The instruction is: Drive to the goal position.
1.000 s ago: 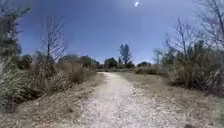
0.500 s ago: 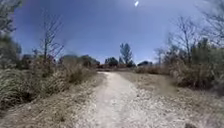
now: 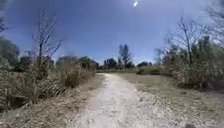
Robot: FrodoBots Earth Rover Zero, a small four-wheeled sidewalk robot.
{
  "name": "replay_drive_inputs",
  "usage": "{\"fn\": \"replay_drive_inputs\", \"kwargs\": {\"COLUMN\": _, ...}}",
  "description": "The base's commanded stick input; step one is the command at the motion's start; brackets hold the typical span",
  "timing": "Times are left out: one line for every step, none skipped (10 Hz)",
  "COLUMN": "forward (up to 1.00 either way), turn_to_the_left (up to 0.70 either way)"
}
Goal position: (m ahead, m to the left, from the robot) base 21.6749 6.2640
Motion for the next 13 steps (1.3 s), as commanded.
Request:
{"fn": "replay_drive_inputs", "kwargs": {"forward": 0.70, "turn_to_the_left": 0.00}}
{"fn": "replay_drive_inputs", "kwargs": {"forward": 0.70, "turn_to_the_left": 0.00}}
{"fn": "replay_drive_inputs", "kwargs": {"forward": 0.70, "turn_to_the_left": 0.00}}
{"fn": "replay_drive_inputs", "kwargs": {"forward": 0.70, "turn_to_the_left": 0.00}}
{"fn": "replay_drive_inputs", "kwargs": {"forward": 0.70, "turn_to_the_left": 0.00}}
{"fn": "replay_drive_inputs", "kwargs": {"forward": 0.70, "turn_to_the_left": 0.00}}
{"fn": "replay_drive_inputs", "kwargs": {"forward": 0.70, "turn_to_the_left": 0.00}}
{"fn": "replay_drive_inputs", "kwargs": {"forward": 0.70, "turn_to_the_left": 0.00}}
{"fn": "replay_drive_inputs", "kwargs": {"forward": 0.70, "turn_to_the_left": 0.00}}
{"fn": "replay_drive_inputs", "kwargs": {"forward": 0.70, "turn_to_the_left": 0.00}}
{"fn": "replay_drive_inputs", "kwargs": {"forward": 0.70, "turn_to_the_left": 0.15}}
{"fn": "replay_drive_inputs", "kwargs": {"forward": 0.70, "turn_to_the_left": 0.29}}
{"fn": "replay_drive_inputs", "kwargs": {"forward": 0.70, "turn_to_the_left": 0.35}}
